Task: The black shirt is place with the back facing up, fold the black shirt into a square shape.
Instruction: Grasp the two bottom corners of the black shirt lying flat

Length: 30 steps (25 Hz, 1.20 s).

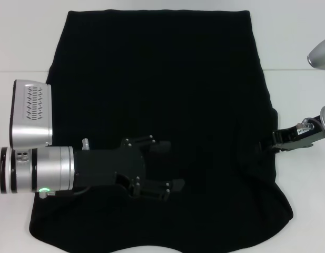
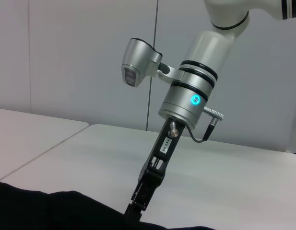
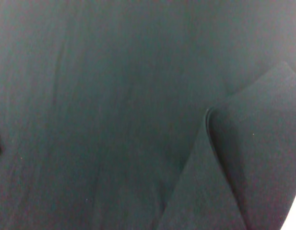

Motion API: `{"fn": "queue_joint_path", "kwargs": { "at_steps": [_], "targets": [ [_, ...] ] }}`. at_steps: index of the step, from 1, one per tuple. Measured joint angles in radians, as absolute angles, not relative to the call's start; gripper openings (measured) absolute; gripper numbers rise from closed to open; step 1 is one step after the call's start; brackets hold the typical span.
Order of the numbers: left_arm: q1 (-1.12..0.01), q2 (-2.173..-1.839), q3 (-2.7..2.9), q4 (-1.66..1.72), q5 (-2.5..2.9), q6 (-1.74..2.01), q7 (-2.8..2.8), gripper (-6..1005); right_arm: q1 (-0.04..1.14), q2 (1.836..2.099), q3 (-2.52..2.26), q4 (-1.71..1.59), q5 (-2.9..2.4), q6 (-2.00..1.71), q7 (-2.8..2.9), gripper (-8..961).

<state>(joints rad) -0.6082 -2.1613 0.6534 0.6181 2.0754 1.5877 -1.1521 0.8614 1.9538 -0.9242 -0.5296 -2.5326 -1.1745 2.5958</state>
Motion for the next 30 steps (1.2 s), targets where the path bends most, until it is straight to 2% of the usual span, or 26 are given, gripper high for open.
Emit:
{"fn": "queue_joint_path", "kwargs": {
  "at_steps": [10, 22, 30],
  "targets": [
    [-0.61, -2.162, 0.654, 0.618, 2.075, 1.588, -1.152, 933, 0.852, 1.941, -0.922, -0.53, -2.533, -1.171, 2.598, 419],
    [-0.605, -2.163, 0.653, 0.618, 2.075, 1.588, -1.155, 930, 0.851, 1.953, -0.922, -0.533, -2.533, -1.168, 2.598, 399],
    [-0.603, -2.163, 0.653, 0.617, 2.075, 1.588, -1.153, 929, 0.845, 1.953, -0.925, -0.538, -2.533, -1.174, 2.598, 111]
  ]
}}
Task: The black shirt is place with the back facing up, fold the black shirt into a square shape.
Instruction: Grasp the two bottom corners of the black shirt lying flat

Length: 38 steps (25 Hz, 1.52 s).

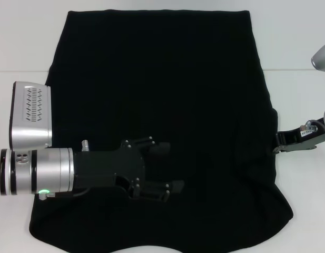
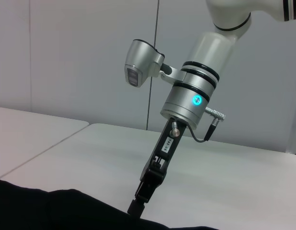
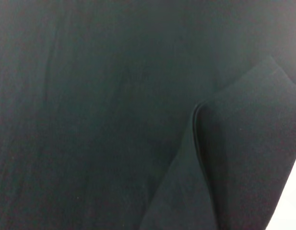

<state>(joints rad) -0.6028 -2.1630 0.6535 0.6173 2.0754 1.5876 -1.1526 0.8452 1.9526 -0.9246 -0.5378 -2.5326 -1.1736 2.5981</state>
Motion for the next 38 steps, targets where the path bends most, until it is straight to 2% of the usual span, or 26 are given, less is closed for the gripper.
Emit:
{"fn": "queue_joint_path", "kwargs": {
  "at_steps": [3, 9, 18, 25, 28, 33, 38],
  "targets": [
    [-0.603, -2.163, 0.653, 0.617, 2.075, 1.588, -1.152, 928, 0.845, 1.953, -0.924, -0.539, -2.533, -1.173, 2.595, 5],
    [-0.603, -2.163, 0.652, 0.617, 2.075, 1.588, -1.152, 927, 0.85, 1.953, -0.92, -0.542, -2.528, -1.167, 2.589, 9],
    [-0.603, -2.163, 0.653, 0.617, 2.075, 1.588, -1.152, 925, 0.847, 1.946, -0.921, -0.543, -2.533, -1.153, 2.611, 96],
    [-0.606, -2.163, 0.653, 0.617, 2.075, 1.588, -1.152, 924, 0.851, 1.956, -0.926, -0.535, -2.533, -1.135, 2.606, 164],
    [-0.607, -2.163, 0.653, 0.617, 2.075, 1.591, -1.152, 923, 0.854, 1.962, -0.926, -0.533, -2.533, -1.13, 2.606, 359],
    [-0.607, -2.162, 0.654, 0.617, 2.079, 1.589, -1.152, 922, 0.854, 1.968, -0.925, -0.532, -2.533, -1.113, 2.61, 312],
    [-0.605, -2.161, 0.653, 0.617, 2.082, 1.589, -1.152, 921, 0.853, 1.973, -0.926, -0.531, -2.532, -1.107, 2.61, 223]
  ]
}}
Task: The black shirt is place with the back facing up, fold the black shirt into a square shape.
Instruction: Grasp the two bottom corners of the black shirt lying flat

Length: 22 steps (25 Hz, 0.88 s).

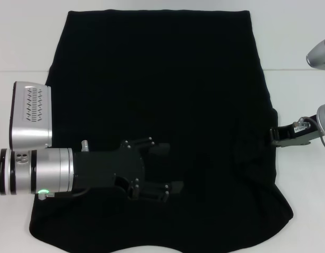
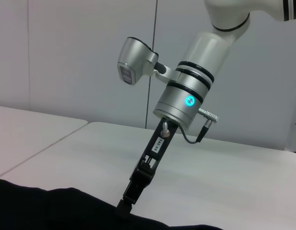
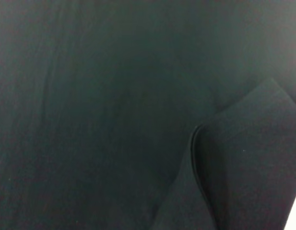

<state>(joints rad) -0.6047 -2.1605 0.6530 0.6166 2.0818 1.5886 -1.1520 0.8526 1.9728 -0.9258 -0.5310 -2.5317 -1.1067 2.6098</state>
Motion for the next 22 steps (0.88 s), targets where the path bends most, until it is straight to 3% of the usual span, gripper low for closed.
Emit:
{"fn": "queue_joint_path", "kwargs": {
  "at_steps": [11, 22],
  "targets": [
    [-0.604, -2.16, 0.65, 0.617, 2.083, 1.588, -1.151, 919, 0.855, 1.979, -0.926, -0.531, -2.531, -1.097, 2.601, 33],
    [-0.603, -2.16, 0.649, 0.617, 2.083, 1.588, -1.15, 917, 0.869, 2.014, -0.926, -0.537, -2.525, -1.084, 2.588, 28]
  ]
}}
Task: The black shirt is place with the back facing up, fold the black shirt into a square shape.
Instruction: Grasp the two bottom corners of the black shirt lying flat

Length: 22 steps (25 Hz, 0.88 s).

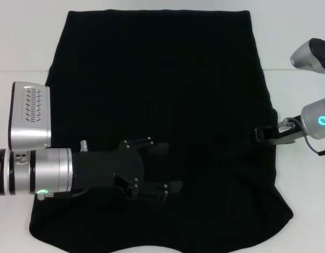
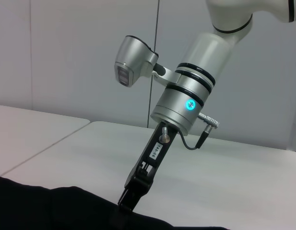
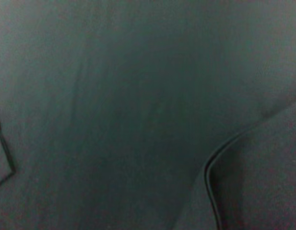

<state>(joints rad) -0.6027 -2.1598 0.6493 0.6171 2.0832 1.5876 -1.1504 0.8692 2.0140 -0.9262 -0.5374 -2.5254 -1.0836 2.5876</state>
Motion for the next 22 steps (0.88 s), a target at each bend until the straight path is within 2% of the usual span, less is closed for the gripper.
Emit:
{"fn": "queue_joint_path", "kwargs": {
  "at_steps": [15, 22],
  "targets": [
    [-0.603, -2.158, 0.645, 0.621, 2.083, 1.581, -1.15, 914, 0.937, 2.065, -0.928, -0.538, -2.525, -1.082, 2.572, 22],
    [-0.601, -2.158, 0.646, 0.621, 2.079, 1.576, -1.15, 913, 0.955, 2.073, -0.928, -0.54, -2.525, -1.08, 2.57, 21]
  ]
}}
